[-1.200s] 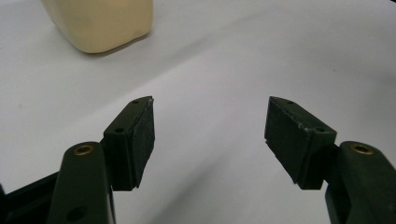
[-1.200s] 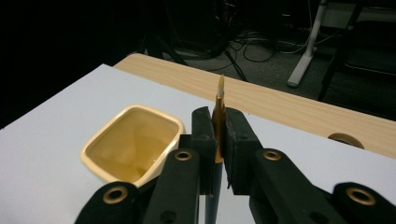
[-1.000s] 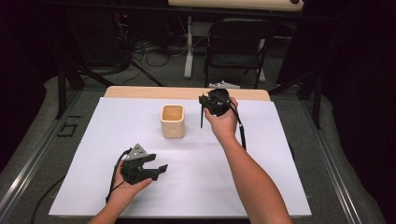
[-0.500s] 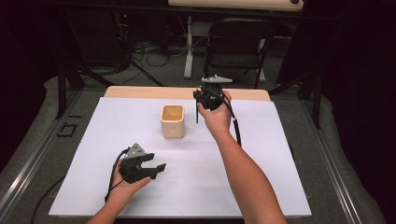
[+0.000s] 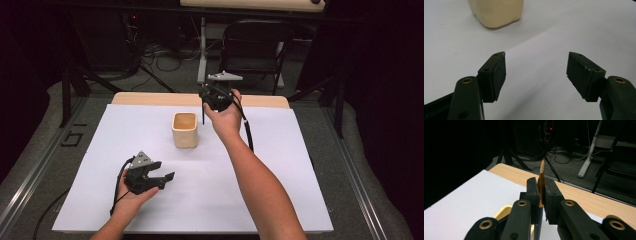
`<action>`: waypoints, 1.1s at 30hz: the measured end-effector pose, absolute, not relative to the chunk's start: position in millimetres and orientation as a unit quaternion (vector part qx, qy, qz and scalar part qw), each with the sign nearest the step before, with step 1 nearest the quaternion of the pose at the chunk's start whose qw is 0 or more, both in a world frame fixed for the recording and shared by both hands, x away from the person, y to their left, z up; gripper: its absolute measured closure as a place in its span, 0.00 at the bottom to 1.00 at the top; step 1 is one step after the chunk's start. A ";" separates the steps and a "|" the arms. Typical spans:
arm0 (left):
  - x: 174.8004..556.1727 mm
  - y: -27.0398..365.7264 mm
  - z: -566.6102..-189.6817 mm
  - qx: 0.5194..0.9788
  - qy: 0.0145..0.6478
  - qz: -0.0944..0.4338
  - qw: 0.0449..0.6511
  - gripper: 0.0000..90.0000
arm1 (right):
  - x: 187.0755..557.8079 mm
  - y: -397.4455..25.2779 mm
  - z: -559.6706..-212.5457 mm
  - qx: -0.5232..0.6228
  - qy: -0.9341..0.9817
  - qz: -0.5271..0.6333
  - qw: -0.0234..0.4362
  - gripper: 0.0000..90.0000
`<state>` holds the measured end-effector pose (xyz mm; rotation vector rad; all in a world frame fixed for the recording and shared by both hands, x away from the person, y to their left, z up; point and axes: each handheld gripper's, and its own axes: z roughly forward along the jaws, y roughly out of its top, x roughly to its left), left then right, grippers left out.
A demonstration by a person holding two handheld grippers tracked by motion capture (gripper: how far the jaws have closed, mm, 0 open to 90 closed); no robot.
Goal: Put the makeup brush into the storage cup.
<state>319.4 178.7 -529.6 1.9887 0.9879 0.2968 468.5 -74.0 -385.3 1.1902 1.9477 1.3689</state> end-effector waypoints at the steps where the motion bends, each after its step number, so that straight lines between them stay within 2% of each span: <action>1: 319.6 179.5 -529.3 0.800 0.396 0.120 0.435 0.36 | 468.4 -73.0 -384.6 0.433 0.710 0.502 0.237 0.93; 11: 320.5 184.2 -528.0 0.795 0.403 0.124 0.437 0.36 | 464.1 -54.3 -377.7 0.414 0.711 0.518 0.234 0.93; 33: 319.3 188.8 -528.1 0.792 0.407 0.127 0.438 0.36 | 465.9 -29.0 -392.5 0.401 0.722 0.508 0.243 0.93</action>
